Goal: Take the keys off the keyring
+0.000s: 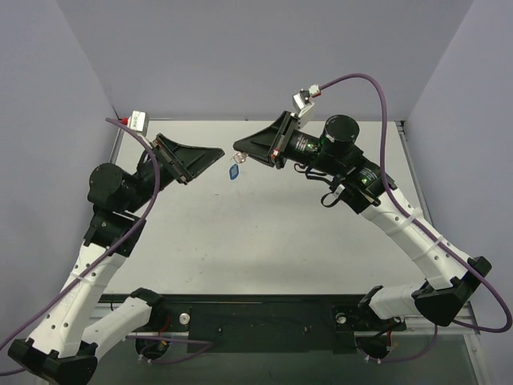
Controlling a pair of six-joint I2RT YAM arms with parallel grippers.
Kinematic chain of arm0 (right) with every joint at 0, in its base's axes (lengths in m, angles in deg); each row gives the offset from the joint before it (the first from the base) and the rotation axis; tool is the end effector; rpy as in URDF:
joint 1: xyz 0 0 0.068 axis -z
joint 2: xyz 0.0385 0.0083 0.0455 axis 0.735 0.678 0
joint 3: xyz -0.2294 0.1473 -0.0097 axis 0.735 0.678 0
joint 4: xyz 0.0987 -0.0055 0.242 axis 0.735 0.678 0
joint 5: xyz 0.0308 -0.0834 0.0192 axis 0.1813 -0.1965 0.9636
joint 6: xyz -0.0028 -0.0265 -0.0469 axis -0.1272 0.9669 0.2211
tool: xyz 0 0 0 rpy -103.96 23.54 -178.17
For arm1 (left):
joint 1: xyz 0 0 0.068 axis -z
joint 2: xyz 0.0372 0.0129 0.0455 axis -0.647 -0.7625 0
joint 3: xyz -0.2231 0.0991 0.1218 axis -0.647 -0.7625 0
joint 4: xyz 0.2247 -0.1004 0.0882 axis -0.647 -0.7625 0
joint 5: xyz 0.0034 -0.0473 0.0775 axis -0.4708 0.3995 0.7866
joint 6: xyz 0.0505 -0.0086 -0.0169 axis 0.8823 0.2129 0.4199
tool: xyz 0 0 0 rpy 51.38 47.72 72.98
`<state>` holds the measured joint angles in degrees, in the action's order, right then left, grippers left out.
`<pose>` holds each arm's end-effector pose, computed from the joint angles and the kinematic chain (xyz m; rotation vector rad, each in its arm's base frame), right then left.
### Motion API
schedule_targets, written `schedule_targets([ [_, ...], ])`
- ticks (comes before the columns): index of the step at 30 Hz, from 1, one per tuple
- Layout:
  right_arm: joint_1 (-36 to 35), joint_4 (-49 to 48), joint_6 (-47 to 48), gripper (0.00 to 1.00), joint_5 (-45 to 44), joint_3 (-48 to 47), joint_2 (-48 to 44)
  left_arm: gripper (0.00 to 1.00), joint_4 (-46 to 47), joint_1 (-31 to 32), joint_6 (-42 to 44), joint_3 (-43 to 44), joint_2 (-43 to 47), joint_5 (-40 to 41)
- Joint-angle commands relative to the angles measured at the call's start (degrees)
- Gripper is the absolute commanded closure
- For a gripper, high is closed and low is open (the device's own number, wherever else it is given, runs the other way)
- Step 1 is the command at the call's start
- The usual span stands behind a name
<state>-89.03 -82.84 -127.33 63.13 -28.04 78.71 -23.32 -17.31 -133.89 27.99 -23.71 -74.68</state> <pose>0.2063 0.2072 0.4990 -0.1348 1.6106 1.9217 0.1624 -0.0867 0.4593 -0.0976 1.4681 -1.6382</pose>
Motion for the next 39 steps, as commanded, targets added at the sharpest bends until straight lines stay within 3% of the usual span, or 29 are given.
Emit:
schedule_targets([
  [1, -0.39, -3.02, 0.67, 1.00, 0.34, -2.77, -0.05, 0.57, 4.64, 0.72, -0.42, 0.58, -0.68, -2.44],
  [23, -0.39, -3.02, 1.37, 1.00, 1.39, -4.00, 1.18, 0.66, 6.67, 2.75, -0.59, 0.84, -3.31, -3.76],
  [27, -0.30, -3.02, 1.46, 1.00, 1.40, -4.09, 1.27, 0.72, 6.67, 2.92, -0.59, 0.85, -3.66, -3.67],
  [34, -0.21, -3.10, 1.72, 1.00, 1.83, -4.27, 1.54, 1.00, 6.67, 3.01, -0.42, 0.93, -3.93, -3.50],
  [39, -0.12, -3.37, 1.64, 1.00, 3.33, -4.35, 1.80, 1.00, 6.41, 3.01, -0.42, 0.93, -4.02, -3.32],
])
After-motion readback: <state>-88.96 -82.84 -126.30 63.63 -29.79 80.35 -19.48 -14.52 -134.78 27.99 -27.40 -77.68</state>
